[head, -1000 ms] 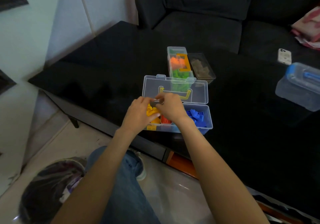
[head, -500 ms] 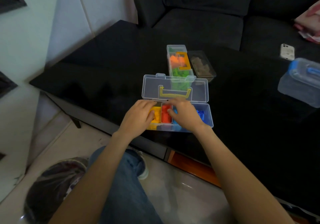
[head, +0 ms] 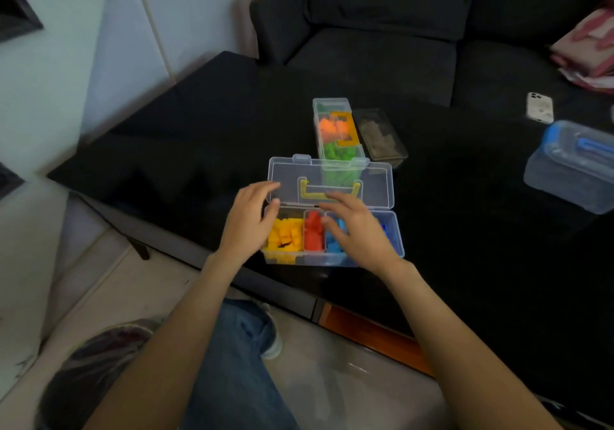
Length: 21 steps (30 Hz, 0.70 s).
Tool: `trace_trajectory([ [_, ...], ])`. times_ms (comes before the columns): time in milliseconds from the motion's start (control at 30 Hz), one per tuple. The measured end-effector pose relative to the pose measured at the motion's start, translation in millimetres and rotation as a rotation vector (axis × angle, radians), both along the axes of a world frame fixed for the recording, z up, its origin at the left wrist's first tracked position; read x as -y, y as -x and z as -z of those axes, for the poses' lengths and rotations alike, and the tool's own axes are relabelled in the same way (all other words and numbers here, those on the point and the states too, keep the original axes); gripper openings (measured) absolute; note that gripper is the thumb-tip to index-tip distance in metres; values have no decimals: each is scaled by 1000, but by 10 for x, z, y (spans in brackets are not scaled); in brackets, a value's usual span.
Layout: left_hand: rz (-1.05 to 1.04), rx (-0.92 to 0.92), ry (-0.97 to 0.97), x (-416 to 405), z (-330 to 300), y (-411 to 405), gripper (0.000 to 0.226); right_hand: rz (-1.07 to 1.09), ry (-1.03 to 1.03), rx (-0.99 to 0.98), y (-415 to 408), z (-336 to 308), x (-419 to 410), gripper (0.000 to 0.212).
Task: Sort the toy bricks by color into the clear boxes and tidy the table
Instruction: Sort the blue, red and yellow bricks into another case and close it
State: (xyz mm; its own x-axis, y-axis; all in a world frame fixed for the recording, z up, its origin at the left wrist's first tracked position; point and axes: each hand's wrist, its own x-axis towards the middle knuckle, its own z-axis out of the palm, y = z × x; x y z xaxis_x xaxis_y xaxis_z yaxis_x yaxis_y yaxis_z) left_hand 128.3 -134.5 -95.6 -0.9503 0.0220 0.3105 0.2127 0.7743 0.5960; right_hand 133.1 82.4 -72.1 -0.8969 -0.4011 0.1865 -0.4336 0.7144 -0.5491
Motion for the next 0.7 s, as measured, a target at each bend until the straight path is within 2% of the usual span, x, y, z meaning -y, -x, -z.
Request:
trace_trajectory([
  [67,-105,168,-92,-1,-130,185,42,136,28,-57,101,-91,-151,31],
  [133,-163,388,-287,-16,-232,347,50,327,28,-80,238,-116,-319,32],
  [200,-161,492,-486,-37,-297,449,54,485,61,25,383,-114,-457,41],
  [233,-158,486,-527,-54,-332,468,53,527,134,135,445,-129,-503,48],
  [300,-172,425,-536,-76,-392,480,51,540,417,343,517,-211,-537,59],
  [367,-166,352,-514,-93,-447,432,48,532,632,419,500,-319,-559,64],
  [400,-155,315,-508,-83,-457,404,46,535,659,402,491,-355,-574,66],
  [467,-143,251,-525,-73,-479,284,38,528,614,311,366,-414,-641,61],
  [533,-155,184,-502,-86,-505,91,33,467,482,207,190,-389,-705,43],
  [633,-103,-13,-164,-177,-493,-269,31,380,203,88,-202,-241,-725,36],
  [700,35,-110,63,-264,-408,-438,31,316,-2,-42,-406,-99,-715,37],
])
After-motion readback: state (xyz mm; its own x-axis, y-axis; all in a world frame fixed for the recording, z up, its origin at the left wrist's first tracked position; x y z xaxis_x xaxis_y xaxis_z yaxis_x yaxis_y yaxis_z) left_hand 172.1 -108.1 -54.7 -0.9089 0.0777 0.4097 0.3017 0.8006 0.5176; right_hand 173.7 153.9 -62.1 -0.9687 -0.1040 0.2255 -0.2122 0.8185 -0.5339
